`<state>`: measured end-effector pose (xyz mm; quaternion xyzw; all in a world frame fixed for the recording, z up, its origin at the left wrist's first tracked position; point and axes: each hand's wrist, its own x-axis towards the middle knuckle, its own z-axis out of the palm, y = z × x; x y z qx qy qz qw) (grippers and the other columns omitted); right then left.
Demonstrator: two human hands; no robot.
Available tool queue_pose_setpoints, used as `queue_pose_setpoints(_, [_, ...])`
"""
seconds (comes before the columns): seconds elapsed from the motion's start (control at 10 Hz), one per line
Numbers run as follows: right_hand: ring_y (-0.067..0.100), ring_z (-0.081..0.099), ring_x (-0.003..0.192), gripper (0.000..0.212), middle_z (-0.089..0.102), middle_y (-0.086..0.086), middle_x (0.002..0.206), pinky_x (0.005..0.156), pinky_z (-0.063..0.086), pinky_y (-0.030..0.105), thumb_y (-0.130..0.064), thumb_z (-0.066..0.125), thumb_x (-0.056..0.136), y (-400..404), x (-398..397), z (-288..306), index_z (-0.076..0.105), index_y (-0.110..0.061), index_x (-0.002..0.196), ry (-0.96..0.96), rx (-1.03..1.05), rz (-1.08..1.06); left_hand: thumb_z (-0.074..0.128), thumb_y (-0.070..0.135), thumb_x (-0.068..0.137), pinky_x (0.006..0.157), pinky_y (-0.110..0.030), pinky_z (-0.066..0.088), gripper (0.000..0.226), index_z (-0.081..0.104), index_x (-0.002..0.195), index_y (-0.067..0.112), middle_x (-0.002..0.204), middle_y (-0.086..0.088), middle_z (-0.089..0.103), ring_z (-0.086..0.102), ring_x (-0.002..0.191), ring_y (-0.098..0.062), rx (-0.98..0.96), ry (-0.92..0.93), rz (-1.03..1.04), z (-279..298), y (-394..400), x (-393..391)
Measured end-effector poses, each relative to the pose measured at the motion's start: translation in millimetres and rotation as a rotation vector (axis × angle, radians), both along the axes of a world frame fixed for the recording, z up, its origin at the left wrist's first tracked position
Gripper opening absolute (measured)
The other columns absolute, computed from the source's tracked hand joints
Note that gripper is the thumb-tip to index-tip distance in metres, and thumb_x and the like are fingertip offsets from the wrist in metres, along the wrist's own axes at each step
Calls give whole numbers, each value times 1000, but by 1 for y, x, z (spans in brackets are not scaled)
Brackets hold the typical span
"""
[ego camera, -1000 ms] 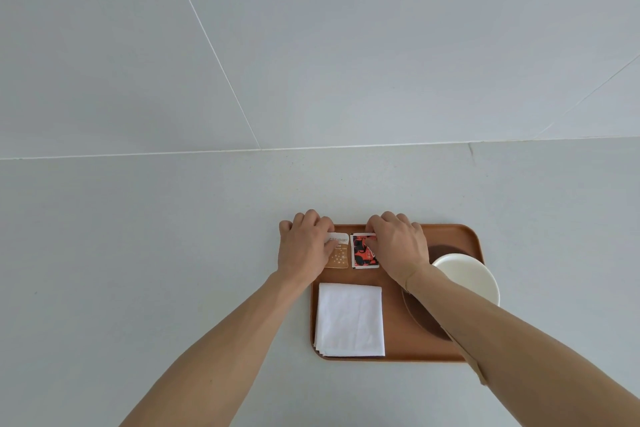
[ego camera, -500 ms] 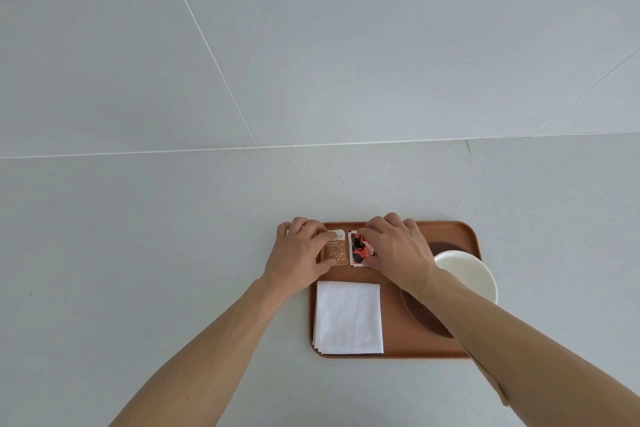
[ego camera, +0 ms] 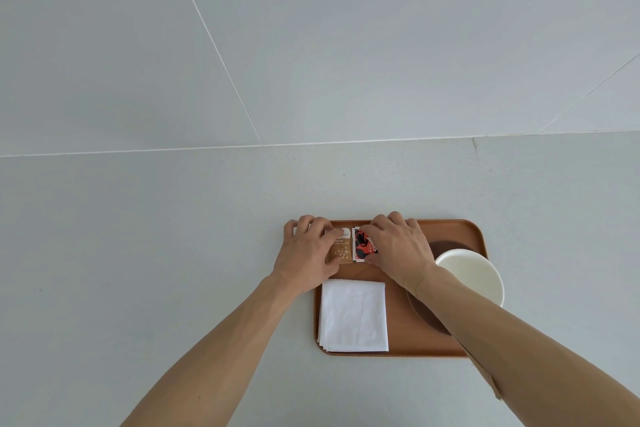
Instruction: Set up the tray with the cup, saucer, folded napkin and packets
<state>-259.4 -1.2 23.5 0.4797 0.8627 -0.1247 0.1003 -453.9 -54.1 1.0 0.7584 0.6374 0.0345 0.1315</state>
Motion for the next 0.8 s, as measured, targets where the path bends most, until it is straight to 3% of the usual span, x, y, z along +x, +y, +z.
queue_pose_setpoints(0.8, [22, 46, 115, 49, 57, -4, 125, 90, 36, 37, -44, 65, 85, -8, 0, 11, 54, -28, 130, 27, 29, -63, 59, 45, 84, 103, -43, 26, 53, 53, 133, 27, 129, 5, 52, 39, 121, -20, -29, -1, 4, 6, -4, 0])
